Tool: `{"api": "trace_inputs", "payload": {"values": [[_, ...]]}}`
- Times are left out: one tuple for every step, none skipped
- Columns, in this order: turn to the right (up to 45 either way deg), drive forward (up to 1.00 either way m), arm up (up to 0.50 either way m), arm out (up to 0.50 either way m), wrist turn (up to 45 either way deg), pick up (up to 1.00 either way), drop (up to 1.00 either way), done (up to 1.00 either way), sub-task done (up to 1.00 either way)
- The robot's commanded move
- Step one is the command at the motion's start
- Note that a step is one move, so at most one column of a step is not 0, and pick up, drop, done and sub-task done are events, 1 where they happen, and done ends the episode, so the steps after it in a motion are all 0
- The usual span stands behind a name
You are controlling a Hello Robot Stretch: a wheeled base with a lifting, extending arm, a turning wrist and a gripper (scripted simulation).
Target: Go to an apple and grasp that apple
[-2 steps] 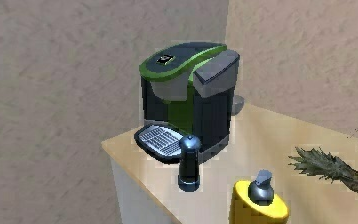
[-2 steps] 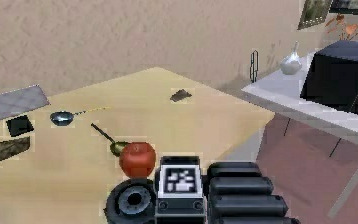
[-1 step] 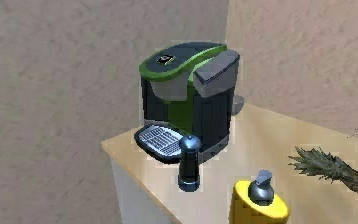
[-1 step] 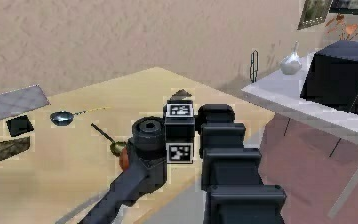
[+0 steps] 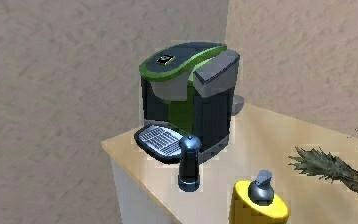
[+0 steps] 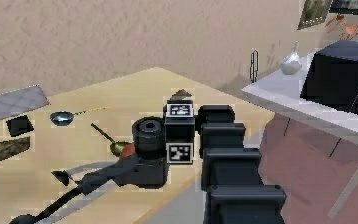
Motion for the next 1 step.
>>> {"api": "trace_inputs", "payload": {"values": [[0.0,0.00,0.00,0.00,45.0,0.00,0.00,0.00,0.00]]}}
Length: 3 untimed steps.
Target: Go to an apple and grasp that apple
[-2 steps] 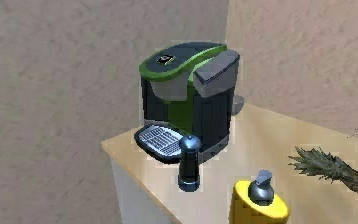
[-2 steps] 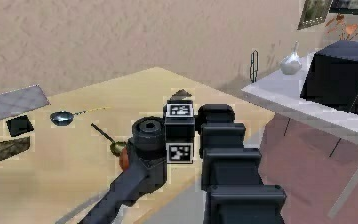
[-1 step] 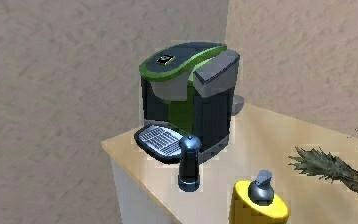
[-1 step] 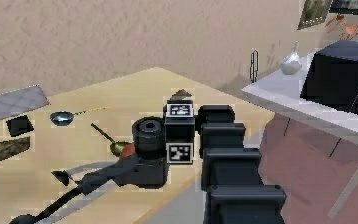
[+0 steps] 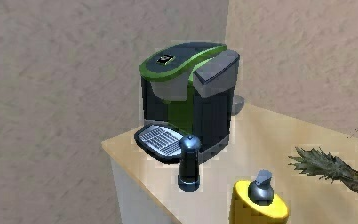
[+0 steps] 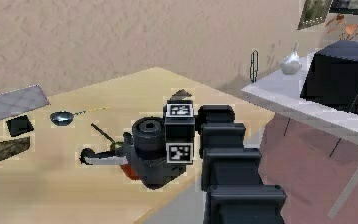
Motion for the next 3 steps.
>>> {"api": "trace_inputs", "payload": {"values": [[0.0,0.00,0.00,0.00,15.0,0.00,0.00,0.00,0.00],[0.0,0.00,-0.10,0.00,0.0,0.00,0.00,0.00,0.00],[0.0,0.00,0.00,0.00,0.0,1.00,0.00,0.00,0.00]]}}
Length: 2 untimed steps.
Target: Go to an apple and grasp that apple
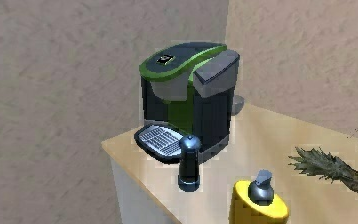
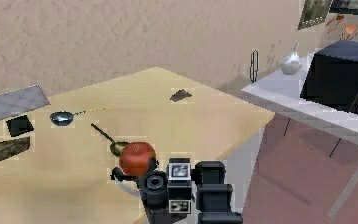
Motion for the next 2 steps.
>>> {"api": "trace_inputs", "payload": {"values": [[0.0,0.00,0.10,0.00,0.0,0.00,0.00,0.00,0.00],[0.0,0.00,0.00,0.00,0.0,0.00,0.00,1.00,0.00]]}}
